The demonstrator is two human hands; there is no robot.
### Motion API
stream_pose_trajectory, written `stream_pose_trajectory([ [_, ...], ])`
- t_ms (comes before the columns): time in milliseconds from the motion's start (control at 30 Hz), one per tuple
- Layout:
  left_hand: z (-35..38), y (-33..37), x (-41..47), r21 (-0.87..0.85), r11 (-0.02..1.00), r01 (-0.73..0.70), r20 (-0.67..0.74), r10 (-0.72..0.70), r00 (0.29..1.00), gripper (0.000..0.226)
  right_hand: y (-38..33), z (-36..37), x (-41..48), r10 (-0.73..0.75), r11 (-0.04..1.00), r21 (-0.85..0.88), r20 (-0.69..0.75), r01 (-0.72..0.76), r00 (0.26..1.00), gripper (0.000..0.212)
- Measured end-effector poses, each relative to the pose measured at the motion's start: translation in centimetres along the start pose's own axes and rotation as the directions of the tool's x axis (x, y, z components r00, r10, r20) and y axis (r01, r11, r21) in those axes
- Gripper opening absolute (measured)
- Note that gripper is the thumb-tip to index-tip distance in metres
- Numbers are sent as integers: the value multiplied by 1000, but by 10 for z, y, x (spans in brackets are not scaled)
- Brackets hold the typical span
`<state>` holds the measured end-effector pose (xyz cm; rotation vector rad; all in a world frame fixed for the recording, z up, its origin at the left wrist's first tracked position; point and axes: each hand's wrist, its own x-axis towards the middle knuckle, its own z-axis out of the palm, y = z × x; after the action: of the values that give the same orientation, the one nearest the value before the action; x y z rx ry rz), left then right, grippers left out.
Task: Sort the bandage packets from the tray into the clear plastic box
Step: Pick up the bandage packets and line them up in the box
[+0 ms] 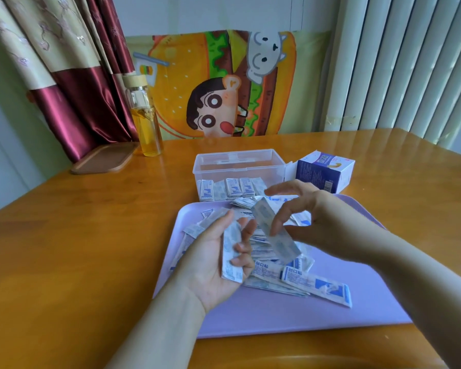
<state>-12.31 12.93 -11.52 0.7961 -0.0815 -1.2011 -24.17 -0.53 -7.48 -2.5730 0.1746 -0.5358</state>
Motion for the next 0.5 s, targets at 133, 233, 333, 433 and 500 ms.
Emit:
stream_pose_trajectory([
  [133,12,-9,-5,124,991,-49,61,41,997,22,-2,21,2,-42,989,143,-28,45,999,33],
  [233,14,-7,-6,125,988,-89,2,90,996,14,-3,25,2,-55,980,189,-6,55,998,32],
  [333,4,6,-5,-20,991,-136,-52,134,990,20,1,18,0,25,987,158,4,-25,1000,28],
  [433,-6,18,-6,-124,974,-192,-114,178,977,22,-3,21,-7,84,996,-55,227,-73,970,21],
  [500,-9,22,-7,-180,965,-190,-105,173,979,22,-7,28,-11,55,986,-165,334,1,941,16],
])
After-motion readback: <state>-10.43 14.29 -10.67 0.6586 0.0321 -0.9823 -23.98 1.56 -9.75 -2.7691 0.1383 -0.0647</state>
